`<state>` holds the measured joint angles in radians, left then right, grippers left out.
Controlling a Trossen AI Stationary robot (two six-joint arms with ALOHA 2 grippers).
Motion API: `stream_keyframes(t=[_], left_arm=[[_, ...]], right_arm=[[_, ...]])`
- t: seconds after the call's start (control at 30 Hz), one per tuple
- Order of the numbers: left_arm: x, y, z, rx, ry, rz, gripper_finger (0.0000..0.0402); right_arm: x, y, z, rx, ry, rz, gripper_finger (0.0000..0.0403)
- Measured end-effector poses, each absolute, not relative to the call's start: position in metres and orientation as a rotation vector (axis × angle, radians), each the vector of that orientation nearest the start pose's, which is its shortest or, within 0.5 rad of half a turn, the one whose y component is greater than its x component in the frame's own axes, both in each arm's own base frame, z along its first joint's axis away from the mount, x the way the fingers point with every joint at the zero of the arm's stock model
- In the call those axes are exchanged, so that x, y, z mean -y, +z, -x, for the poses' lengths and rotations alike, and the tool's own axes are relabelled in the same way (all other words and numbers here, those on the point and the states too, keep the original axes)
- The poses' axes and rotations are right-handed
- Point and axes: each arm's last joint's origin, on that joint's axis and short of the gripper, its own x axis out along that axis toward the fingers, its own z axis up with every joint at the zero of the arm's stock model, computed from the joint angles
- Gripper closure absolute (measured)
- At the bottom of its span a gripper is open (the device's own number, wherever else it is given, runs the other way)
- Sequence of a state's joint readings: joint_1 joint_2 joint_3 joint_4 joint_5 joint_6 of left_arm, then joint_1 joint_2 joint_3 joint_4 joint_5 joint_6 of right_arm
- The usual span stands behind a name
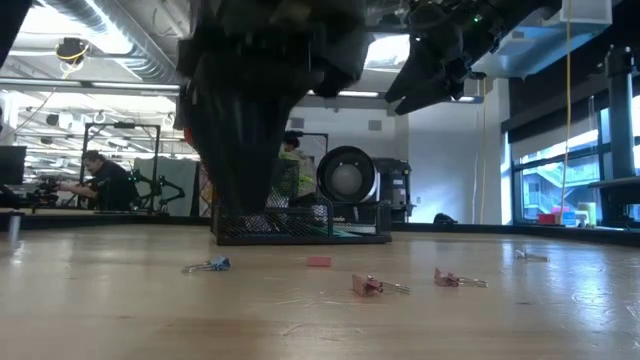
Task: Pick and place office supplies into organizer
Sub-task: Put the blue binder clip into the black desk organizer
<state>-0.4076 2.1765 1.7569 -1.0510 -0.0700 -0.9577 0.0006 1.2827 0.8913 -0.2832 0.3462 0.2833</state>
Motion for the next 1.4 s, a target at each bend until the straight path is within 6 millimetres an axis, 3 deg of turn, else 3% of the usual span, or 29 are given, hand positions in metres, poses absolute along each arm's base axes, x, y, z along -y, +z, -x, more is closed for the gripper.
stream_keyframes(t=[0.17,0.8,1.03,1.4], left_arm=[[0.170,0.160,-0.392,-1.462,0.445,0.425,0.0235],[0.160,0.135,-0.400,-1.517,0.464,0.511,0.0235],[0.159,0.134,-0.400,-1.529,0.469,0.510,0.0238],[0.158,0.133,-0.399,-1.538,0.466,0.493,0.0285]], right_arm=[[0.010,0.259,-0.269,-0.613,-0.424,-0.153,0.0130],[0.010,0.259,-0.269,-0.613,-0.423,-0.150,0.0130],[0.010,0.259,-0.269,-0.614,-0.422,-0.146,0.0130],[0.010,0.259,-0.269,-0.618,-0.416,-0.128,0.0130]])
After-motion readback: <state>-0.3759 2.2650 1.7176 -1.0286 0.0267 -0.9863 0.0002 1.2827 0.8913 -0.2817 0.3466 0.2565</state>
